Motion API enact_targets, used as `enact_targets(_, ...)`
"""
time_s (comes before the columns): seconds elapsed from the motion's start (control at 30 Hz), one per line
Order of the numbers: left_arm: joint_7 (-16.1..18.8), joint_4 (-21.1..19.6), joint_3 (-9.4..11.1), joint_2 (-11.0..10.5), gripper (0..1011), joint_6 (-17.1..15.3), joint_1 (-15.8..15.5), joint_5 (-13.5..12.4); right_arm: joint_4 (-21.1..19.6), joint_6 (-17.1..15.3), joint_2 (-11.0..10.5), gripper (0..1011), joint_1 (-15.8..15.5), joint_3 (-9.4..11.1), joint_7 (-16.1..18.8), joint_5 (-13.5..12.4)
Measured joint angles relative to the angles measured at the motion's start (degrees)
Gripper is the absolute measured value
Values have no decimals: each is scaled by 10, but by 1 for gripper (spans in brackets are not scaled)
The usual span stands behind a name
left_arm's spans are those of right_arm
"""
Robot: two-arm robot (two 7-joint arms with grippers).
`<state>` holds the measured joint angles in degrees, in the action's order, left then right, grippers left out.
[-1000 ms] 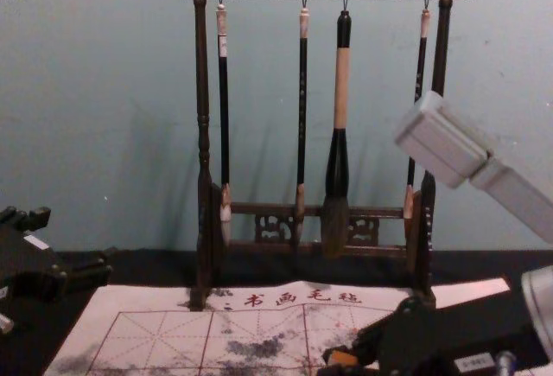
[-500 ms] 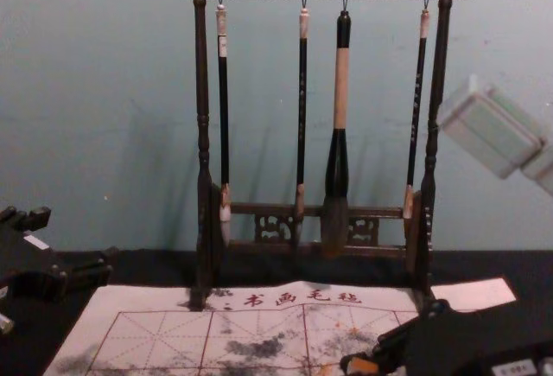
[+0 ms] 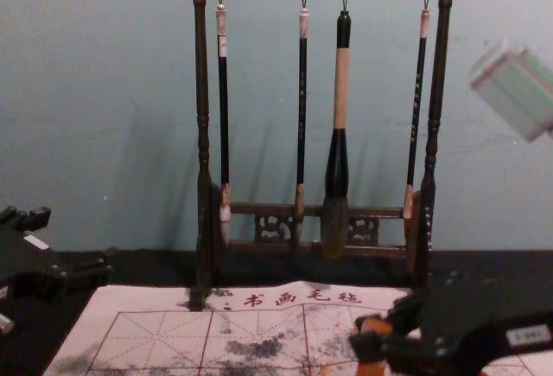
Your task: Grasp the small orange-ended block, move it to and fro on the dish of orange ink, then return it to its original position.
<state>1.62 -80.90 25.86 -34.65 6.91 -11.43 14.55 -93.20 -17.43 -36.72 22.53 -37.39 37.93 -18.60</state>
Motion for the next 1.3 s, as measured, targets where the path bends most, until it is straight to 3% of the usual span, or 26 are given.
enact_targets(0.4, 0, 0, 0, 0, 1001, 0, 0, 0, -12, -25, -15, 91, -16, 50, -58, -2)
enact_targets(0.67, 0, 0, 0, 0, 1001, 0, 0, 0, -15, -30, -29, 91, -34, 75, -70, -1)
enact_targets(1.03, 0, 0, 0, 0, 1001, 0, 0, 0, -19, -34, -37, 91, -54, 95, -73, -1)
enact_targets(1.3, 0, 0, 0, 0, 1001, 0, 0, 0, -21, -34, -40, 91, -60, 98, -64, -3)
